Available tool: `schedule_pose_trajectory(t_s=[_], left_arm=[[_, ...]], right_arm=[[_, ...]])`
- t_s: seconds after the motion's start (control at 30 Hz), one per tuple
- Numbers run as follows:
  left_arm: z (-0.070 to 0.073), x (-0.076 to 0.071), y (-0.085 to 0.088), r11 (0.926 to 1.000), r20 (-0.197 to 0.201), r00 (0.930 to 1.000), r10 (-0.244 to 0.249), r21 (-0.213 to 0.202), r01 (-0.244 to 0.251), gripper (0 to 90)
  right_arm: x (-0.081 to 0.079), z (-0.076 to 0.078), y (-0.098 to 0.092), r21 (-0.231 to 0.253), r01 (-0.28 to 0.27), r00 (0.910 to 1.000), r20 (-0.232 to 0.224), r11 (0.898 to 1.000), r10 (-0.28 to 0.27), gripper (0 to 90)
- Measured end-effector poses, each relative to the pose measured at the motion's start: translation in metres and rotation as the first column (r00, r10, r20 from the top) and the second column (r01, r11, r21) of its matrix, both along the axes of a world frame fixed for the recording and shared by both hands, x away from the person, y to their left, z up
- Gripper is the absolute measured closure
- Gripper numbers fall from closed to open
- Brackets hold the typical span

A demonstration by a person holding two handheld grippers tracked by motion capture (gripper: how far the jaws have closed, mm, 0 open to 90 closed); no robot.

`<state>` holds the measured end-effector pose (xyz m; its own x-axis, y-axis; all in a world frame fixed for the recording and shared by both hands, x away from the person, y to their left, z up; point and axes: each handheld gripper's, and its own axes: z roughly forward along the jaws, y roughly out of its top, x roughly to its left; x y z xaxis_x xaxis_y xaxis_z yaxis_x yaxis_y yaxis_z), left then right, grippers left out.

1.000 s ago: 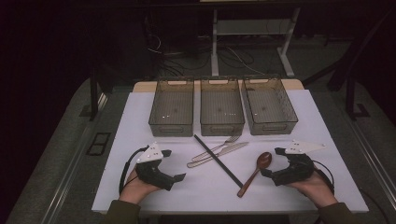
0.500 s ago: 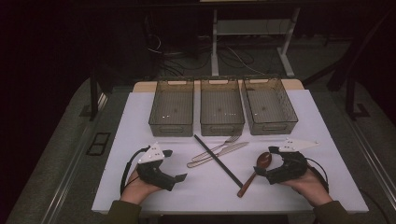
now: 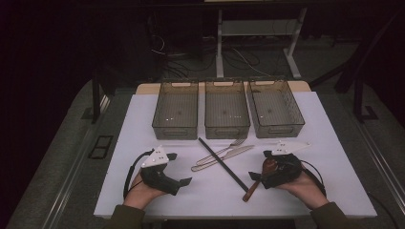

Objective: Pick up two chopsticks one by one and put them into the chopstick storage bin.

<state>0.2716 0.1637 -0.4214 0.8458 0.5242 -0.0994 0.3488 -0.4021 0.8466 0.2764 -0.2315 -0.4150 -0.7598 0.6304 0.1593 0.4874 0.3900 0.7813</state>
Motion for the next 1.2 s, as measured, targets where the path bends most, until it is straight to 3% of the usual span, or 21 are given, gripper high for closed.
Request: schedule_pose_trajectory(t_s=[0.17,0.23,0.6,0.93,1.2], left_arm=[[0.0,0.0,0.0,1.0,0.0,1.0,0.002,-0.006,-0.002,0.0],[0.0,0.0,0.0,1.0,-0.001,1.0,0.002,-0.007,-0.002,0.0],[-0.001,0.001,0.0,0.9999,-0.003,1.0,0.005,-0.009,-0.005,0.0],[-0.002,0.001,0.002,0.9999,-0.003,1.0,0.005,-0.009,-0.005,0.0],[-0.002,0.001,0.004,0.9999,-0.005,0.9999,0.01,-0.014,-0.01,0.0]], right_arm=[[0.002,0.0,0.009,-0.002,-0.006,1.0,0.0,1.0,0.006,6.2],[0.003,0.0,0.012,-0.013,-0.017,0.9998,-0.009,1.0,0.017,14.1],[0.008,-0.006,0.034,-0.055,-0.059,0.9976,-0.039,0.997,0.057,30.2],[0.014,-0.014,0.054,-0.08,-0.098,0.9931,-0.071,0.992,0.093,60.5],[0.015,-0.02,0.062,-0.109,-0.114,0.9905,-0.089,0.987,0.105,68.3]])
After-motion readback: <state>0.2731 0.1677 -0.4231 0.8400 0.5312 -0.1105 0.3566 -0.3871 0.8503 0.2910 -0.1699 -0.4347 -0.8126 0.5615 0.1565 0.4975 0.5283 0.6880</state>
